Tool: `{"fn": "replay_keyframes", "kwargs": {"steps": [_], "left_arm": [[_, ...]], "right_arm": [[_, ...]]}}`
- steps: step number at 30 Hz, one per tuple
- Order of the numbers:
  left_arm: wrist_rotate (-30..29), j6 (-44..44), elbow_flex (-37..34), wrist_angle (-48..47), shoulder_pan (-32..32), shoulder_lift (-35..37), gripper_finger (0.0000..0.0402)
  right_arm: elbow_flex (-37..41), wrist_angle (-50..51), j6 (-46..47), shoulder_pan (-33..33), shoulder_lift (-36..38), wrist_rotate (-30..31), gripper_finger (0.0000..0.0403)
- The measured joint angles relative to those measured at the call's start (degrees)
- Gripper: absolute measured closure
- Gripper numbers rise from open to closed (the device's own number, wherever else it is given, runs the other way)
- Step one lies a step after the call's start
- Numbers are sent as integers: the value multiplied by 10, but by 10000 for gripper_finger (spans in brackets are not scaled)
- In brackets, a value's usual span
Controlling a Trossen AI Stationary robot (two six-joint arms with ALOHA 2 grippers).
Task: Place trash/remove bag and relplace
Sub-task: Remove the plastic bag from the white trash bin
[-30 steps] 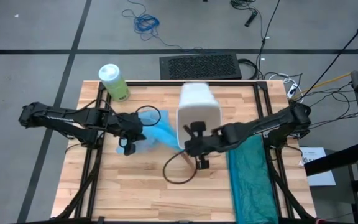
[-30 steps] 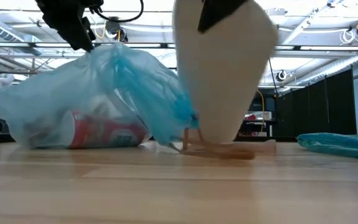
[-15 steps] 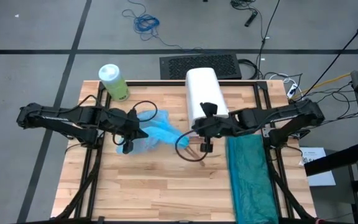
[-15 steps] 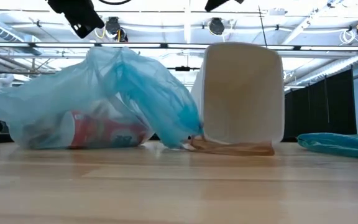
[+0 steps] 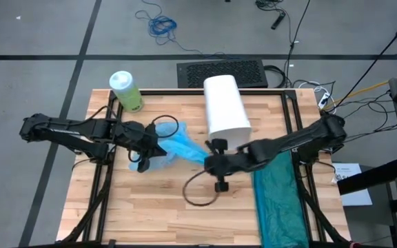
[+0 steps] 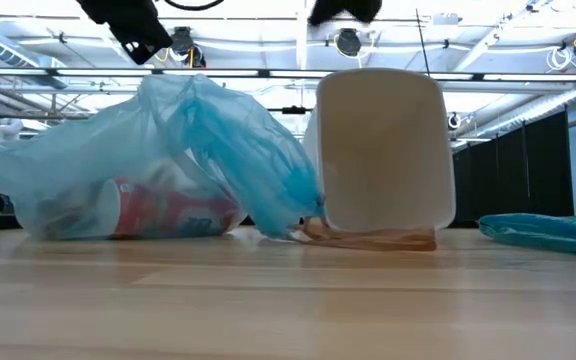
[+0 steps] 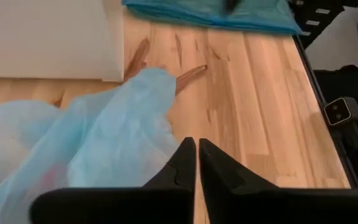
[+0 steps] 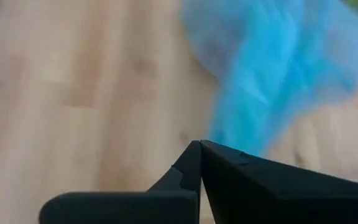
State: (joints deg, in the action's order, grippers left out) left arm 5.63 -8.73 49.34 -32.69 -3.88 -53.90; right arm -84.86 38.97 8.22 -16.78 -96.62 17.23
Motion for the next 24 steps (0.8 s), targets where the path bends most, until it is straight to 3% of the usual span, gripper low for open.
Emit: {"fn": "replay_keyframes", "kwargs": {"steps": [2, 8, 15, 21, 24], "left_arm": [[-2, -7, 0, 0, 0, 11, 397], [-17, -15, 0, -7, 0, 58, 400], [-17, -15, 0, -6, 0, 102, 401], [-5, -19, 0, -2, 0, 109, 401], [6, -12, 0, -1, 0, 93, 401]], "right_arm": [[0, 13, 17, 6, -23, 26, 403], [0, -48, 41, 36, -96, 17, 403], [0, -182, 48, 91, -158, 19, 403], [-1, -311, 19, 135, -172, 17, 403], [0, -321, -23, 135, -156, 25, 403]]}}
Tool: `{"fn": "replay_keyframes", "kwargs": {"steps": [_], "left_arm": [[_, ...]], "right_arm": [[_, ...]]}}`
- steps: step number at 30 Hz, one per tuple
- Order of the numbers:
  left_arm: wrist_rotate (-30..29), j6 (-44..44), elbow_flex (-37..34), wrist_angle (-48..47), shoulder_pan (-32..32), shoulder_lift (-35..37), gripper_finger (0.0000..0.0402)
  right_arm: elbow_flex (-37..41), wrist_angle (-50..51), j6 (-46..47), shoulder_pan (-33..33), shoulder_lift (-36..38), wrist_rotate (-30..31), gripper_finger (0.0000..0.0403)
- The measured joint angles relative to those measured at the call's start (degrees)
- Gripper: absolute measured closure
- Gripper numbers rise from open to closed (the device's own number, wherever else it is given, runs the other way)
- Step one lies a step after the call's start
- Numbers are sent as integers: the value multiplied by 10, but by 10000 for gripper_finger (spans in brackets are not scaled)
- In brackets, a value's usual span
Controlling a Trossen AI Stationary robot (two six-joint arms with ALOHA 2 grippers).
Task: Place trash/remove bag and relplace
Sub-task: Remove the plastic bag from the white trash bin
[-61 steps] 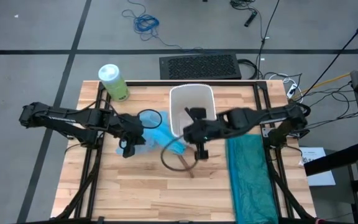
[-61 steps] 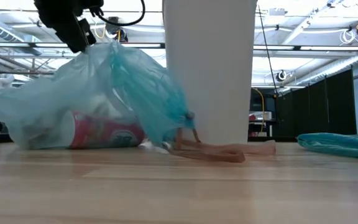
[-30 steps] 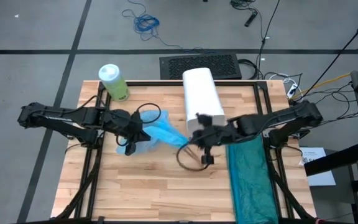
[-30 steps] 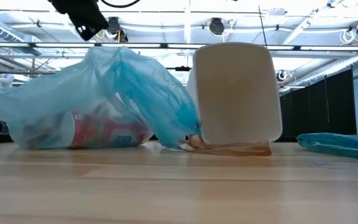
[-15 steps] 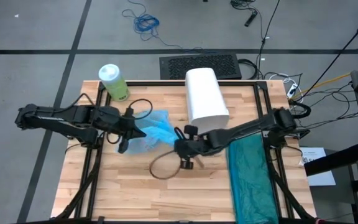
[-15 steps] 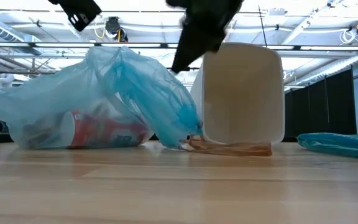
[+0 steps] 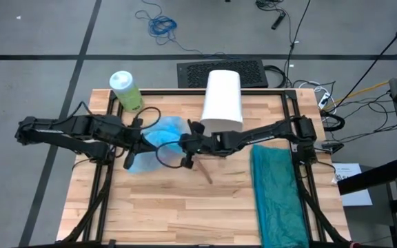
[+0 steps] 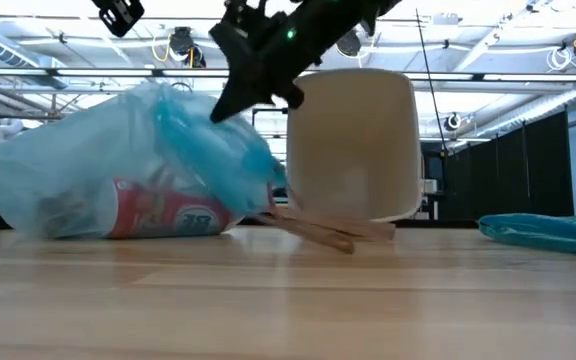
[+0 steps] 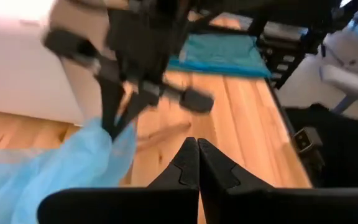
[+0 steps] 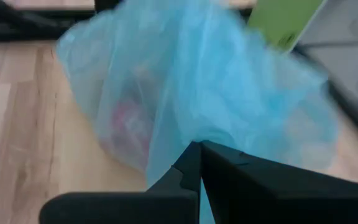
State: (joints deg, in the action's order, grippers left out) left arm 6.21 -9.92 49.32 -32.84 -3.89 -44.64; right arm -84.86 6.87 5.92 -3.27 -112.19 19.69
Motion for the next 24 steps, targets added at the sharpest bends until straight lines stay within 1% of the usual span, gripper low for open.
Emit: {"fn": "replay_keyframes", "kwargs": {"steps": [2, 5, 7, 9, 12, 15, 18, 21, 24], "left_arm": [[-6, 14, 0, 14, 0, -29, 401], [-37, 17, -1, 30, 0, -75, 401], [-48, 28, -1, 65, 2, -110, 401], [-48, 32, -2, 93, 2, -145, 401], [-51, 42, -1, 160, 2, -192, 401], [-81, 49, -1, 182, 4, -245, 401], [-118, 44, -1, 172, 16, -296, 401], [-158, 27, -1, 138, 25, -339, 401], [-230, 2, -2, 69, 29, -354, 401]], "right_arm": [[0, 0, -16, -7, 24, 19, 403], [-1, 16, -25, -25, 65, 50, 403], [0, 47, -26, -39, 90, 78, 403], [0, 70, -26, -53, 114, 114, 403], [-1, 122, -23, -71, 153, 169, 403], [-1, 185, -4, -90, 181, 213, 403], [-1, 226, 17, -108, 208, 247, 403], [-1, 262, 37, -124, 226, 275, 403], [-1, 291, 53, -136, 233, 302, 403]]}}
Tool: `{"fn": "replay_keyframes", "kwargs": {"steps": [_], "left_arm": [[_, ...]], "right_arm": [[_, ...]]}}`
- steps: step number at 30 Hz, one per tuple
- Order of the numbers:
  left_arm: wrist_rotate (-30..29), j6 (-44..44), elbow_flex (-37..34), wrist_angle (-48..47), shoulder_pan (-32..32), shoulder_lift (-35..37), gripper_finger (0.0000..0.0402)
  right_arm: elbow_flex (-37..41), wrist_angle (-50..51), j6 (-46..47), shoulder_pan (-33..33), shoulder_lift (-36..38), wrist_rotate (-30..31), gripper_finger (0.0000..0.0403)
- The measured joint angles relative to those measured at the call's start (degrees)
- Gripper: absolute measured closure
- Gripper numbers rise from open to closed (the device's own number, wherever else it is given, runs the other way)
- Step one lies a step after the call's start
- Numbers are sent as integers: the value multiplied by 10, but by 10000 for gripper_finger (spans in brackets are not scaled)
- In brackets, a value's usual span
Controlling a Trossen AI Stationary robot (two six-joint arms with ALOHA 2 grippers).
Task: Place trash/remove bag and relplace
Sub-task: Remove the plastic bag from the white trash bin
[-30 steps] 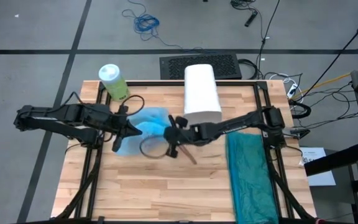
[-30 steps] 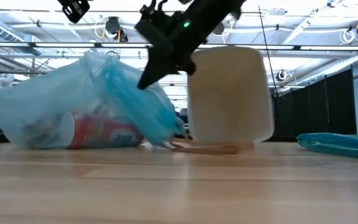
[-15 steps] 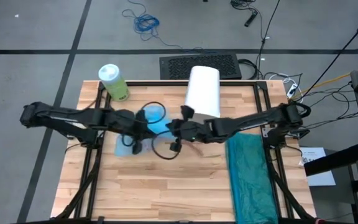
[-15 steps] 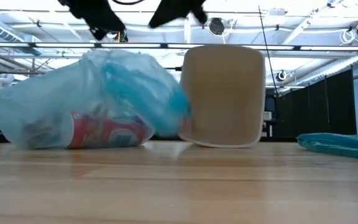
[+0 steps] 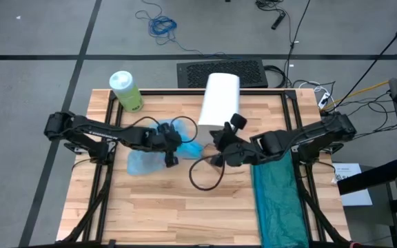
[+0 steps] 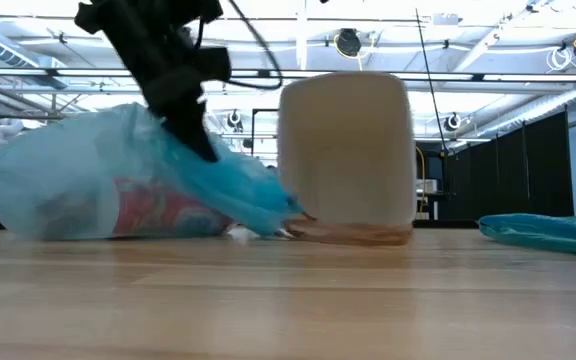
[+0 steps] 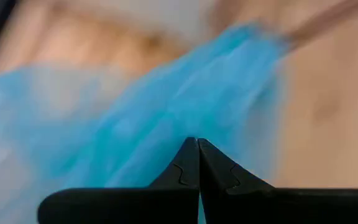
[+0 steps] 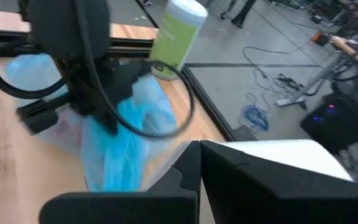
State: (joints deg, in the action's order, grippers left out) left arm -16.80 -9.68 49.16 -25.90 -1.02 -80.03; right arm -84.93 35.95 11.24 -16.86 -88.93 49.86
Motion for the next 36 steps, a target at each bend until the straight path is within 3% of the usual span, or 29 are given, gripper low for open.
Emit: {"fn": "replay_keyframes", "kwargs": {"steps": [6, 14, 18, 21, 26, 31, 36], "left_arm": [[-168, -63, 0, -172, 4, 10, 402], [-230, -95, 0, -262, 42, 29, 402], [-233, -95, 0, -285, 63, 48, 402], [-236, -94, 0, -292, 77, 73, 402], [-221, -75, 0, -279, 90, 148, 402], [-158, -50, 0, -206, 83, 258, 402], [-79, -18, 0, -128, 77, 340, 402]], "right_arm": [[0, 50, 33, -8, 2, 13, 403], [0, 103, 61, -13, 2, 14, 403], [0, 130, 74, -21, 4, 17, 403], [0, 159, 89, -31, 6, 55, 403], [0, 185, 93, -50, 11, 79, 403], [0, 189, 73, -73, 12, 67, 386], [0, 197, 60, -90, 12, 52, 326]]}}
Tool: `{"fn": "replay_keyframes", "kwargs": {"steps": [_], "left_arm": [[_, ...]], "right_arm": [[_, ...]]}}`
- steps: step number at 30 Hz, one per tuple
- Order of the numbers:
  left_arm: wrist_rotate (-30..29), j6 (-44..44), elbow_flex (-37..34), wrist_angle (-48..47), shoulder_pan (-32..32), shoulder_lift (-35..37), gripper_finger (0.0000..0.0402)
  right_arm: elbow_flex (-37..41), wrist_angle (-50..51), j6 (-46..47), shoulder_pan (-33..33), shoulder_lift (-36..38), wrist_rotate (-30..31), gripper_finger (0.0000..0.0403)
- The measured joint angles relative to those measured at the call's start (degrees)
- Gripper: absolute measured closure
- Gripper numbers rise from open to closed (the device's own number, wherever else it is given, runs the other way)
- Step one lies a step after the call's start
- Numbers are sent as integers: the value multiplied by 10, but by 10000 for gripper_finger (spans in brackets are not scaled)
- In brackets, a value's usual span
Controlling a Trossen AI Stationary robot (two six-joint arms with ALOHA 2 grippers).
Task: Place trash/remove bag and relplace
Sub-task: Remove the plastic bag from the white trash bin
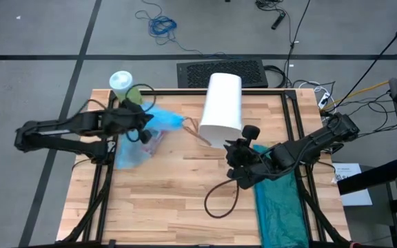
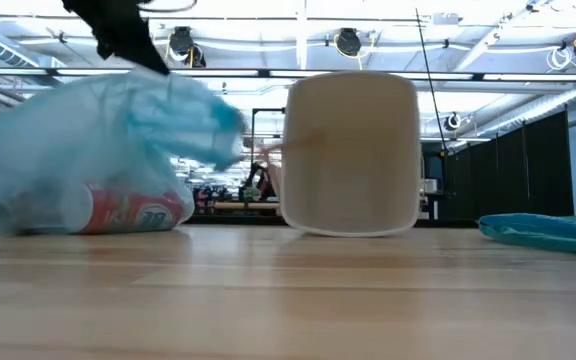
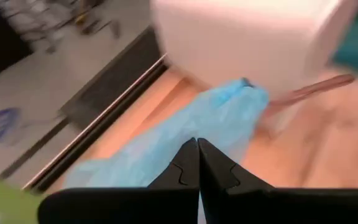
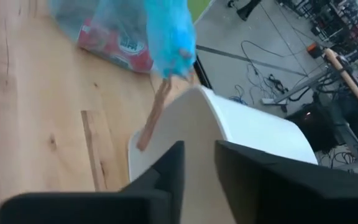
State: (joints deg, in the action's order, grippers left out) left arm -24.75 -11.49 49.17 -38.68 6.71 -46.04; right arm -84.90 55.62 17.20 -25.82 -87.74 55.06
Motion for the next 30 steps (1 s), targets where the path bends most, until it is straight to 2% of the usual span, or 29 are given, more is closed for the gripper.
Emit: {"fn": "replay_keyframes", "kwargs": {"steps": [4, 7, 11, 14, 16, 21, 23, 26, 30], "left_arm": [[11, 14, 0, -1, -1, 25, 401], [-47, 10, 0, -63, 1, 26, 392], [-141, -64, 0, -193, 8, 22, 373], [-142, -103, 0, -209, 8, 21, 364], [-96, -93, 0, -160, 1, 23, 359], [152, -5, 0, 10, -10, 33, 356], [215, 16, 0, 45, -14, 4, 360], [224, 32, 1, 52, -14, -65, 378], [189, 68, 0, 76, -9, -183, 398]], "right_arm": [[0, 10, 1, 1, 0, 0, 262], [0, 11, 1, 7, 0, 1, 218], [0, 16, 1, 11, 0, 1, 181], [0, 16, 0, 11, 0, 1, 171], [0, 16, -1, 11, 0, 1, 170], [0, 17, -1, 11, 0, 1, 175], [0, 17, -3, 11, 0, 1, 176], [0, 17, -3, 11, 0, 1, 176], [0, 17, -3, 11, 0, 1, 176]]}}
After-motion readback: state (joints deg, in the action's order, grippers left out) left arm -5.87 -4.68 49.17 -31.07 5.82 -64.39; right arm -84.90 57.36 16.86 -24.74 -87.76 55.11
